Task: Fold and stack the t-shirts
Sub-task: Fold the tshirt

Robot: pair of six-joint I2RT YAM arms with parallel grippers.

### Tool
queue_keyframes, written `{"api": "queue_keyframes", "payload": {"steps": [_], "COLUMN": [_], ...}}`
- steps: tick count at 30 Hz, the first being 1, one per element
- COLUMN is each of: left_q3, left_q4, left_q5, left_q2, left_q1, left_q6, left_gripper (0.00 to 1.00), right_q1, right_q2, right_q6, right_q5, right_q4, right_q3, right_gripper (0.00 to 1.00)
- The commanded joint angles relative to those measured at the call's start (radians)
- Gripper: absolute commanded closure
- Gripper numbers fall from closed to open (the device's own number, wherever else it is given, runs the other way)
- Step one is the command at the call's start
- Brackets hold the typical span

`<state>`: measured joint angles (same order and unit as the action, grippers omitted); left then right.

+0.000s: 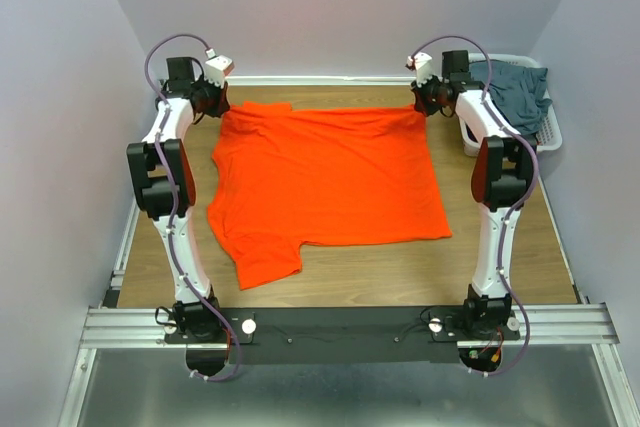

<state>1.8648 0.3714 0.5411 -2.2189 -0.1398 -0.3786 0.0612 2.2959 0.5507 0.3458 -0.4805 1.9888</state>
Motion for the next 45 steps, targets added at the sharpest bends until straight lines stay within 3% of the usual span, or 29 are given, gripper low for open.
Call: {"api": "queue_keyframes", "payload": {"steps": [1, 8, 18, 22, 24, 25, 28, 38, 45], "left_q3": [-0.013, -0.033, 0.008, 0.042, 0.066, 0.076, 0.126, 0.169, 0.163], "left_q4": [-0.034, -0.057, -0.045, -0.042, -0.042, -0.04, -0.031, -0.019, -0.02], "left_q5": [0.008, 0.016, 0.01, 0.003, -0.003, -0.004, -0.006, -0.009, -0.009], "left_q2": [0.056, 0.068, -0.011, -0.045, -0.065, -0.073, -0.114, -0.162, -0.162], "left_q1": [-0.023, -0.026, -0.026, -0.026, -0.024, -0.026, -0.026, -0.02, -0.02], "left_q6": [-0.02, -0.023, -0.013, -0.005, -0.003, 0.001, 0.007, 0.012, 0.01], "left_gripper": [1.0, 1.0, 1.0, 1.0, 1.0, 1.0, 1.0, 1.0, 1.0], "right_q1": [-0.027, -0.029, -0.031, -0.031, -0.029, -0.031, -0.029, -0.026, 0.003], "right_q2": [-0.047, -0.044, 0.083, 0.161, 0.21, 0.227, 0.26, 0.252, 0.298], "right_q6": [0.005, -0.001, -0.044, -0.109, -0.133, -0.144, -0.184, -0.179, -0.127], "right_q5": [0.007, 0.033, 0.013, -0.025, -0.074, -0.088, -0.116, 0.085, 0.101], "right_q4": [-0.02, -0.021, -0.023, -0.021, -0.021, -0.021, -0.021, -0.018, -0.013], "right_q3": [-0.01, 0.008, 0.076, 0.171, 0.247, 0.272, 0.337, 0.344, 0.367], "right_gripper": [0.99, 0.99, 0.99, 0.89, 0.78, 0.63, 0.51, 0.53, 0.5]}}
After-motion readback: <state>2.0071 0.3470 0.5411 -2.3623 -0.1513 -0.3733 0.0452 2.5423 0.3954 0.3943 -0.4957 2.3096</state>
